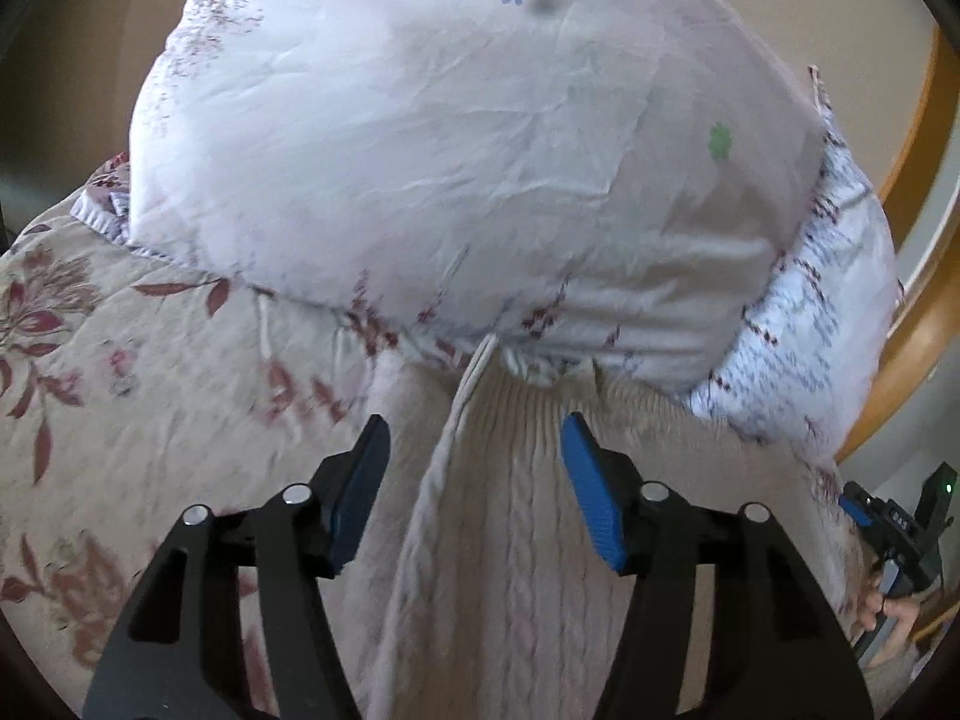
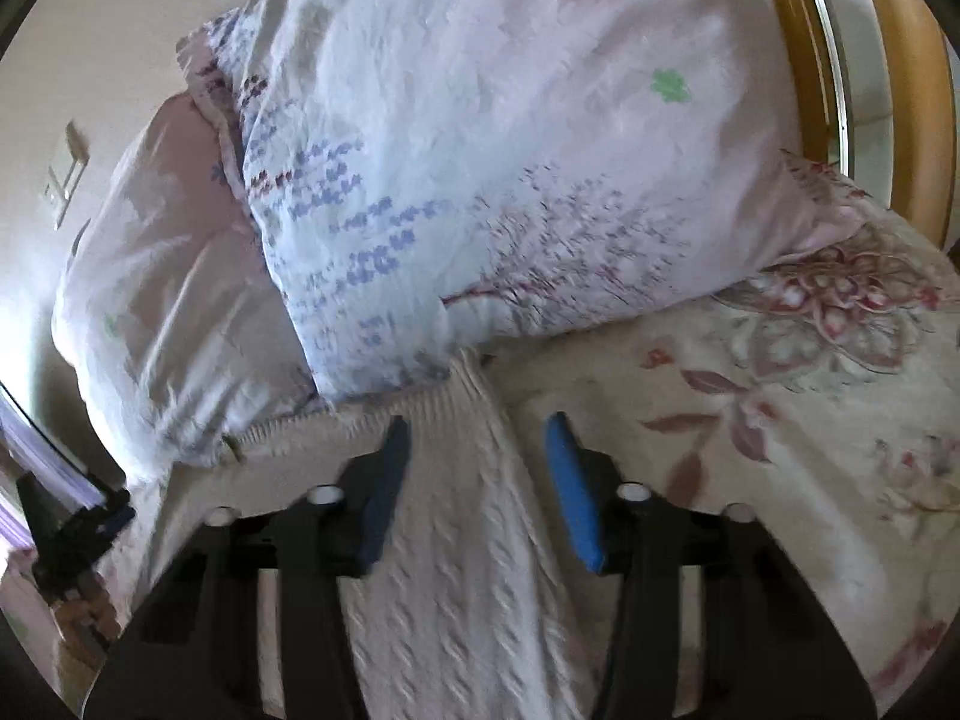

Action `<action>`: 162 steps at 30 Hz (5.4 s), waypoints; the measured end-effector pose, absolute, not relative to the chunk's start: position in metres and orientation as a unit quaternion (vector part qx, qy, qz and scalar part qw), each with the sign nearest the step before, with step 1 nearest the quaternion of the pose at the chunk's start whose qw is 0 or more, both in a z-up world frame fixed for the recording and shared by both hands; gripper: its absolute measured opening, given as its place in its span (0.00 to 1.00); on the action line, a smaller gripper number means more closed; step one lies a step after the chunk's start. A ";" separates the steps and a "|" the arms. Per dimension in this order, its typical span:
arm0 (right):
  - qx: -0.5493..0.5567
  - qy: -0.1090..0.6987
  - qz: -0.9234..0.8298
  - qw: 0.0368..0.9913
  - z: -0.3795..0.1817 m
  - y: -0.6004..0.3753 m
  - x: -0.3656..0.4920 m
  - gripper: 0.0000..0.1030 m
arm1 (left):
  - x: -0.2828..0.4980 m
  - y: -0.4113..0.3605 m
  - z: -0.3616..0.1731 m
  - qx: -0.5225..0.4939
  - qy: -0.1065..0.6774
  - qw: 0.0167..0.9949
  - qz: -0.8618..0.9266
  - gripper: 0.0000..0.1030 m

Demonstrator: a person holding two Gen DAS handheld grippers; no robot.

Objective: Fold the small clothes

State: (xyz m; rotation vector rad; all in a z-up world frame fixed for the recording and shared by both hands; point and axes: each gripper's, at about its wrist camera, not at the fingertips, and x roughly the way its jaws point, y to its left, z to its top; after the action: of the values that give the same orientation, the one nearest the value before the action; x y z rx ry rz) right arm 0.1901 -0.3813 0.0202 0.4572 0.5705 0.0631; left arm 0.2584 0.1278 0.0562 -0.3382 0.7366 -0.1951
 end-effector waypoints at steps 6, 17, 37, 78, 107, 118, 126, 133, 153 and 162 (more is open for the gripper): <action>0.205 0.310 0.033 0.928 0.000 -0.378 0.178 0.37 | 0.237 0.136 0.043 -0.151 0.380 0.907 -0.105 0.48; 0.118 0.338 0.019 0.934 -0.014 -0.355 0.175 0.12 | 0.229 0.125 0.019 -0.114 0.414 0.896 -0.113 0.19; 0.147 0.337 -0.027 0.930 -0.018 -0.360 0.146 0.10 | 0.223 0.142 0.011 -0.148 0.420 0.886 -0.132 0.07; 0.045 0.363 0.019 0.931 -0.022 -0.297 0.145 0.64 | 0.216 0.140 0.024 -0.199 0.404 0.878 -0.164 0.55; 0.267 0.283 0.166 0.906 -0.028 -0.356 0.127 0.79 | 0.270 0.160 -0.009 -0.341 0.446 0.812 -0.160 0.22; 0.249 0.285 0.174 0.909 -0.006 -0.343 0.122 0.79 | 0.265 0.120 0.046 -0.364 0.396 0.816 -0.212 0.16; 0.252 0.292 0.184 0.904 0.004 -0.339 0.115 0.79 | 0.263 0.039 0.076 -0.365 0.384 0.795 -0.295 0.15; 0.242 0.301 0.178 0.905 0.011 -0.335 0.117 0.79 | 0.268 -0.052 0.046 -0.335 0.430 0.767 -0.340 0.15; 0.323 0.361 0.227 0.845 0.018 -0.313 0.174 0.78 | 0.236 -0.011 0.045 -0.321 0.389 0.807 -0.307 0.62; 0.341 0.407 0.219 0.818 -0.003 -0.302 0.209 0.59 | 0.245 -0.006 0.017 -0.247 0.419 0.839 -0.243 0.65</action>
State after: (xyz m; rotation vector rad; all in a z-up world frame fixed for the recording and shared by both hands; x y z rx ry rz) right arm 0.2090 -0.3018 -0.0028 0.7276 0.8679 0.4663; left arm 0.2449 -0.0062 0.0165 -0.5227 0.8864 -0.5132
